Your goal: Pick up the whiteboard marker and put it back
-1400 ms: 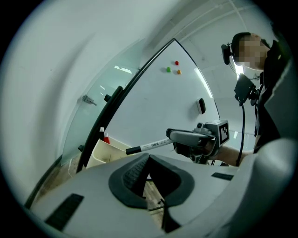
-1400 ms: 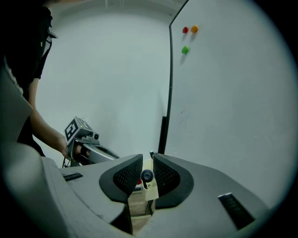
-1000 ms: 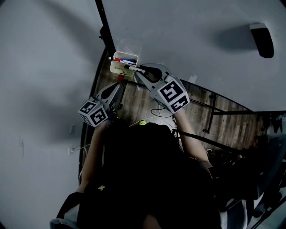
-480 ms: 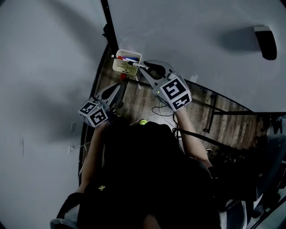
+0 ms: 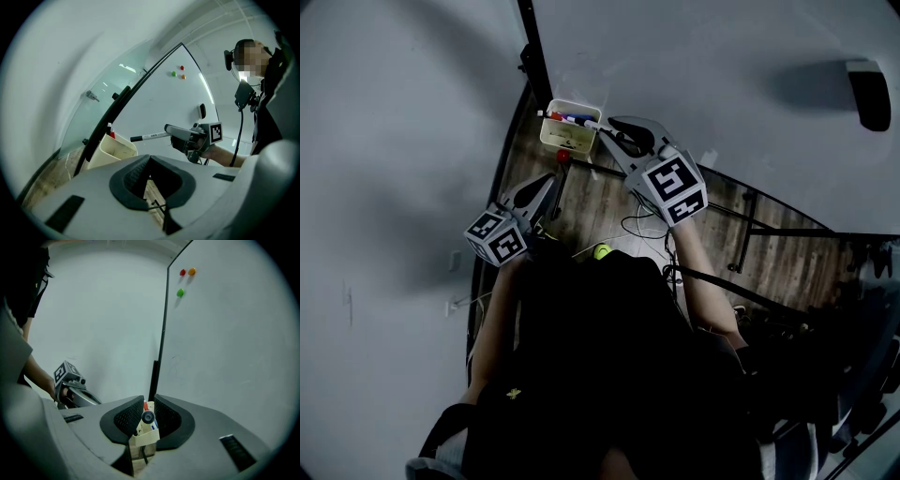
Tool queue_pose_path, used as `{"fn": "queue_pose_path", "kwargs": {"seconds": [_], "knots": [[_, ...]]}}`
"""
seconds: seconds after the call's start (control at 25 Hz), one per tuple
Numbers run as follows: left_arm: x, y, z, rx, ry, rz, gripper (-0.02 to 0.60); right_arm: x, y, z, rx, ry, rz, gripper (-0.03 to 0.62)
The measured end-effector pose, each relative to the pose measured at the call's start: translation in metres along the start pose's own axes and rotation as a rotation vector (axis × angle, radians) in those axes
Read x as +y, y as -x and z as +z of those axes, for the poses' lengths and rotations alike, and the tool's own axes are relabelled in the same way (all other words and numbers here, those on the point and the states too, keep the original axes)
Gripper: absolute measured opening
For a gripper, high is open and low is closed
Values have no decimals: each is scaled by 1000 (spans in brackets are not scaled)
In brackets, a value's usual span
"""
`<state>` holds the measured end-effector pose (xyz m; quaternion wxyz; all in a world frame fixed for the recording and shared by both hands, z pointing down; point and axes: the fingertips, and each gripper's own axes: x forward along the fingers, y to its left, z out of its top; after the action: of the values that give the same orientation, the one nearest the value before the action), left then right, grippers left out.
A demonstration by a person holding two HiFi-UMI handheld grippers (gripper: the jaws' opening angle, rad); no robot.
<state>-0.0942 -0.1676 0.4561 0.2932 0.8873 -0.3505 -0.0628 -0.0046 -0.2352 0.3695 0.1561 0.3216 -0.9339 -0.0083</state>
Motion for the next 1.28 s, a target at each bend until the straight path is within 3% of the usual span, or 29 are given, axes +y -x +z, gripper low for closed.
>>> {"fn": "queue_pose_path", "kwargs": {"seconds": [1.28], "knots": [[6,17,6,14,38,3,14,-12,-51,-17,26,-39,24,75]]}}
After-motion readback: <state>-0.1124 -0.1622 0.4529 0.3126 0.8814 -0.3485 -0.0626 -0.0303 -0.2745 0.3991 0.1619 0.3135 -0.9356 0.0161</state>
